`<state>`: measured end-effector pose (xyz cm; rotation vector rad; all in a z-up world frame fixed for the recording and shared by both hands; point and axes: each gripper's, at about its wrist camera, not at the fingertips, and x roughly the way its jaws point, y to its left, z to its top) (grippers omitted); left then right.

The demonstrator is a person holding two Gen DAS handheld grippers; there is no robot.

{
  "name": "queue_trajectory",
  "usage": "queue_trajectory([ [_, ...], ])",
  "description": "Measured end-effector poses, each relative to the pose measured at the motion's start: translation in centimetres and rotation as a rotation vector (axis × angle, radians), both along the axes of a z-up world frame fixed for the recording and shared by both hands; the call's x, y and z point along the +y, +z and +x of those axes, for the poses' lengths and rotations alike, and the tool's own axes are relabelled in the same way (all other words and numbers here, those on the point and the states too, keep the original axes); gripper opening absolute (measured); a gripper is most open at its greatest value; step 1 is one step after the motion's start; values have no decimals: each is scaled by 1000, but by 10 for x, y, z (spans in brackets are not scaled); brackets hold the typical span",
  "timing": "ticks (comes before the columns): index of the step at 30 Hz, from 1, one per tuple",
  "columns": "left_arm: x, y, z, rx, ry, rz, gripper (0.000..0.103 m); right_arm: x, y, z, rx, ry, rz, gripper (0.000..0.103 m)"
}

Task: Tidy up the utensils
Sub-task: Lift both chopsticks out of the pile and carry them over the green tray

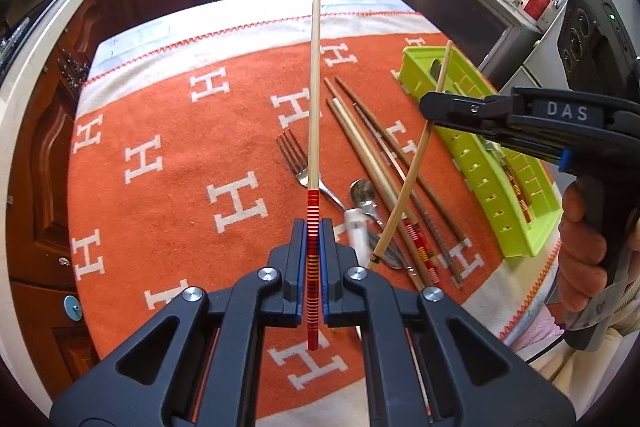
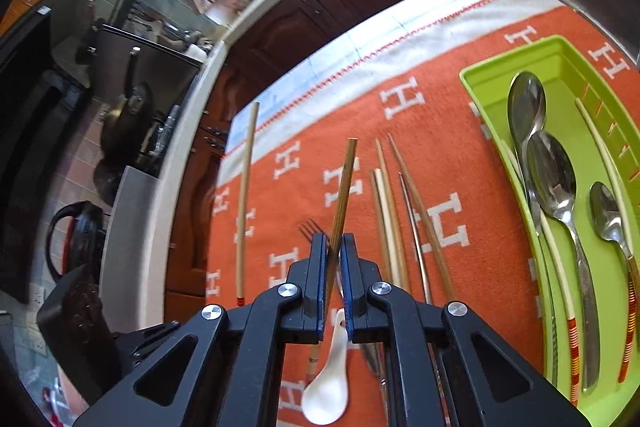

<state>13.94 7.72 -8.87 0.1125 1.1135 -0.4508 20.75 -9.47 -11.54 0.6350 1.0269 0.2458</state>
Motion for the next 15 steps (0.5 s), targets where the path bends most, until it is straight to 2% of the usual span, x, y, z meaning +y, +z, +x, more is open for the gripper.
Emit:
queue_trajectory([
  [7, -14, 35, -26, -47, -7, -8, 3, -25, 45, -30, -72, 36, 41, 5],
  [15, -49, 67, -51, -66, -15, -45, 3, -85, 102, -79, -159, 10, 30, 5],
])
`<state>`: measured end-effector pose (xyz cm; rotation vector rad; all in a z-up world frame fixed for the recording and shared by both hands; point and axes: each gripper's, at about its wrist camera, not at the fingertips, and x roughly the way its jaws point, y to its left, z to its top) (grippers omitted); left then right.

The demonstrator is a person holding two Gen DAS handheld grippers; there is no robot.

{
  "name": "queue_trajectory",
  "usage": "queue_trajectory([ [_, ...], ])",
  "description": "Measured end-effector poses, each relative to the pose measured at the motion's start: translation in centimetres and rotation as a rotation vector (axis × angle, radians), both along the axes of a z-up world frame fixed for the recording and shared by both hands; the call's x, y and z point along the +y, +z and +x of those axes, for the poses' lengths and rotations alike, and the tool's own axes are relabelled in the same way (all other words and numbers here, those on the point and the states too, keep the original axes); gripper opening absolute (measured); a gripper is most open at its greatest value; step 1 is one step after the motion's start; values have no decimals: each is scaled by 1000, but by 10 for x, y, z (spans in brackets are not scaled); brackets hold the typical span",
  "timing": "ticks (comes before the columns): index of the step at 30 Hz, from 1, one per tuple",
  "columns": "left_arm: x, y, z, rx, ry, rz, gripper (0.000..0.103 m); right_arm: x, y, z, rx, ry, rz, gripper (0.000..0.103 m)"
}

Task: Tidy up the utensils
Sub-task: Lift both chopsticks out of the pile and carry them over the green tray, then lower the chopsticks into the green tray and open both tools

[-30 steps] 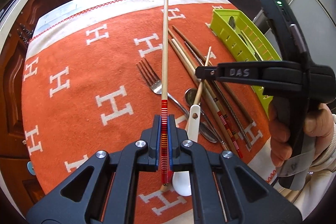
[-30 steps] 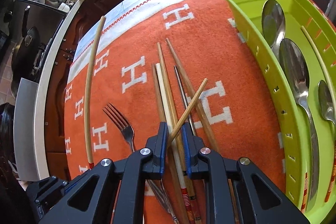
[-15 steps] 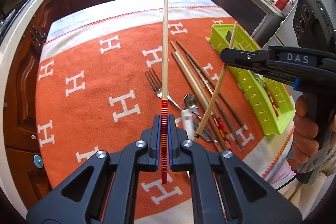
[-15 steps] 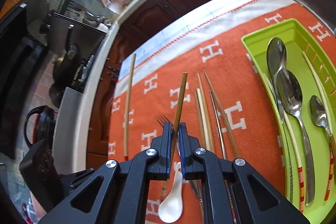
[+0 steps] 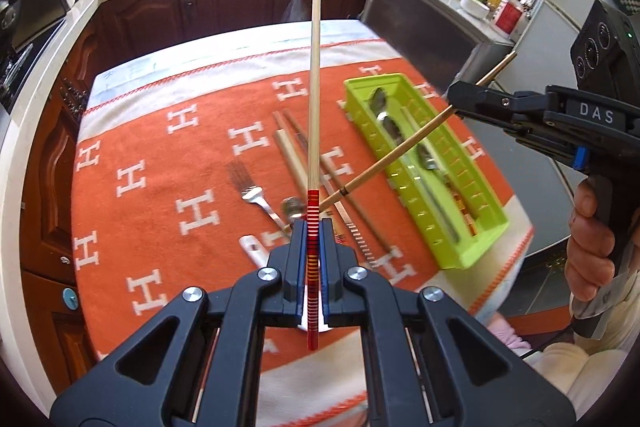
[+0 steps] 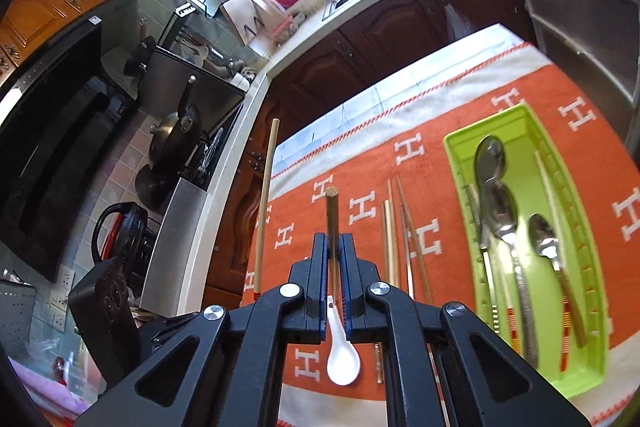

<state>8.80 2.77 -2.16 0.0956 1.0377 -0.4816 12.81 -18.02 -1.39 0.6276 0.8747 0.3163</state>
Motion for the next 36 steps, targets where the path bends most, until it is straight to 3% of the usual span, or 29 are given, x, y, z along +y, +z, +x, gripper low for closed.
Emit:
queue_trajectory([
  [11, -93, 6, -15, 52, -49, -115, 3, -110, 55, -88, -38, -148, -105, 5],
  [20, -164, -32, -3, 144, -31, -189, 3, -163, 55, -125, 52, -207, -205, 5],
  [26, -191, -75, 13, 224, -5, -192, 3, -168, 32, -97, 135, -173, -286, 5],
  [36, -181, -113, 34, 286, 74, -201, 3, -155, -29, 4, 240, -123, -383, 6],
])
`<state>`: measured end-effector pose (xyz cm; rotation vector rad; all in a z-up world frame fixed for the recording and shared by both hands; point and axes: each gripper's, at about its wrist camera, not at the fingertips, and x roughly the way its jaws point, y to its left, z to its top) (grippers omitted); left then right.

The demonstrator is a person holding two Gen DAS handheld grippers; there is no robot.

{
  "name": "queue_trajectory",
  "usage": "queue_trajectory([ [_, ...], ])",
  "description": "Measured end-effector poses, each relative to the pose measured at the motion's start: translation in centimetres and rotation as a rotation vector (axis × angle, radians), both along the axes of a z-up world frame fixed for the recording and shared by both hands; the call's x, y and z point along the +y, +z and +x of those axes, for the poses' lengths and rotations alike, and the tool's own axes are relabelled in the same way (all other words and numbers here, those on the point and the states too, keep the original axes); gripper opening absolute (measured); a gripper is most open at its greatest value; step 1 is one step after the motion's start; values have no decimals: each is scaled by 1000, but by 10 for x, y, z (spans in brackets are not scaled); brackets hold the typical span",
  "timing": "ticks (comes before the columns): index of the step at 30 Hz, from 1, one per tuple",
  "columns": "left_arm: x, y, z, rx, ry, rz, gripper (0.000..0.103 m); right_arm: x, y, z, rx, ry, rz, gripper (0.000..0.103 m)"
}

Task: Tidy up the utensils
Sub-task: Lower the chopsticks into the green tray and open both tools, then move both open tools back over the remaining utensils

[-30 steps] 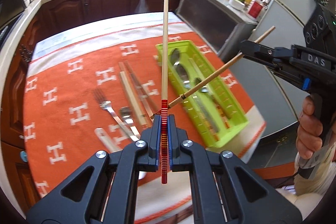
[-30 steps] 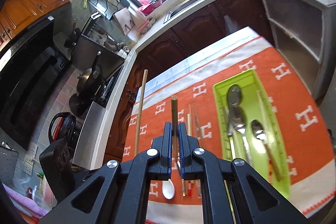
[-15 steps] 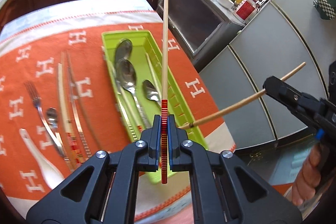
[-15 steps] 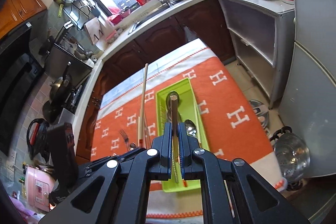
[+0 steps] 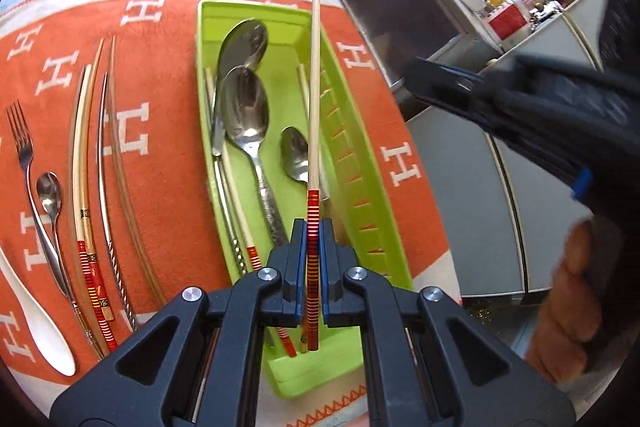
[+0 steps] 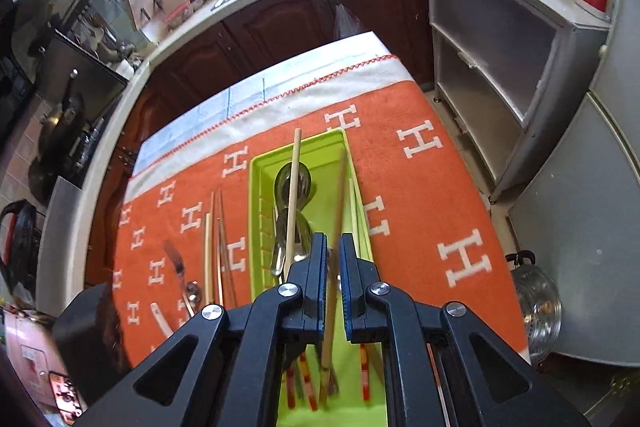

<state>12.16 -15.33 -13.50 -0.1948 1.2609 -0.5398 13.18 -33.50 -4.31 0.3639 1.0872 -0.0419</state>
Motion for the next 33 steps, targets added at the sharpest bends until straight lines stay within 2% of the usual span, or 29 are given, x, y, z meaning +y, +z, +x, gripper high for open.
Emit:
queue_trajectory([
  [3, 3, -8, 5, 24, 11, 13, 3, 0, -21, 27, 42, -6, 20, 11],
  [5, 4, -12, 7, 36, 12, 14, 3, -1, -27, 37, 50, -13, 17, 22],
  [7, 5, -12, 8, 39, 12, 24, 3, 3, -31, 40, 47, -8, 7, 26],
  [12, 14, -2, 4, 17, 11, 37, 3, 22, -51, 47, 51, 14, 2, 26],
  [17, 21, 12, -4, -37, 7, 106, 4, 30, -60, 39, 55, 37, -3, 26],
  [28, 64, 33, -11, -105, 84, 208, 5, 49, -63, 10, 47, 81, -16, 26],
  [33, 85, 37, -16, -105, 122, 219, 7, 56, -59, -5, 39, 99, -7, 26],
])
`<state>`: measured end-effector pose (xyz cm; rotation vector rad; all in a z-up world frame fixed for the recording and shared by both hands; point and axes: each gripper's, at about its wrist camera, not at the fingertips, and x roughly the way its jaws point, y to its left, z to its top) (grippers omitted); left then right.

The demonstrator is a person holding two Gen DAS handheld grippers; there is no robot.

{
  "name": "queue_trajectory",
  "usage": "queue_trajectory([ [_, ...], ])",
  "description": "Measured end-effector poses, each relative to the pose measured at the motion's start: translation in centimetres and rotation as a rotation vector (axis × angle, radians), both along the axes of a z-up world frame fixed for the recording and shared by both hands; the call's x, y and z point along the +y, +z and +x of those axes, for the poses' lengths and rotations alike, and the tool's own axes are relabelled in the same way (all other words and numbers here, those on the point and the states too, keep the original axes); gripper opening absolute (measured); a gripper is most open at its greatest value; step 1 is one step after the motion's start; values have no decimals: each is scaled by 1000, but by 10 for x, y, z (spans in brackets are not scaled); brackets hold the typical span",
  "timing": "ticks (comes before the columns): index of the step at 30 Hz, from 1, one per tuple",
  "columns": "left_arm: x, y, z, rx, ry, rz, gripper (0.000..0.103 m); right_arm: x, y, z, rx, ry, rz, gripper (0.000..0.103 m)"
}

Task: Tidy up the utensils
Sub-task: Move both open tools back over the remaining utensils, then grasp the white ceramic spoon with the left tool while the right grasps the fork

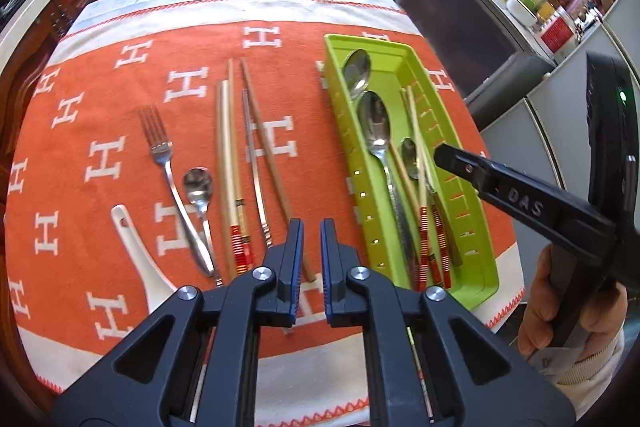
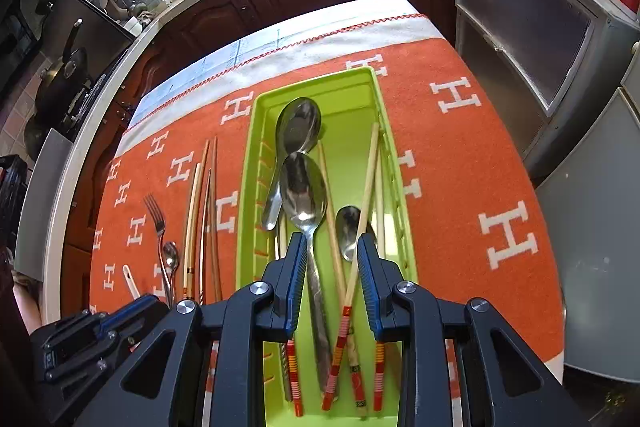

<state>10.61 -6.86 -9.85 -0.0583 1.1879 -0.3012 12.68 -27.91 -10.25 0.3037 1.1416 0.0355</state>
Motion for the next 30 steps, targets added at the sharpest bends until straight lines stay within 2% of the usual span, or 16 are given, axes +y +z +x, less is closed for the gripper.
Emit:
queue_trajectory([
  [13, 52, 15, -18, -70, 69, 31, 9, 48, 7, -30, -19, 84, 2, 26],
  [19, 88, 19, -23, -89, 127, 23, 10, 69, 17, -37, -46, 122, -19, 34],
  [20, 95, 18, -23, -88, 138, 19, 11, 74, 18, -39, -51, 130, -21, 34],
  [22, 108, 16, -26, -86, 162, 4, 24, 80, 21, -40, -55, 144, -19, 34],
  [24, 118, 13, -29, -92, 180, -7, 32, 88, 23, -40, -59, 163, -20, 34],
  [30, 135, -1, -32, -93, 180, -58, 33, 112, 23, -43, -80, 216, -23, 34],
])
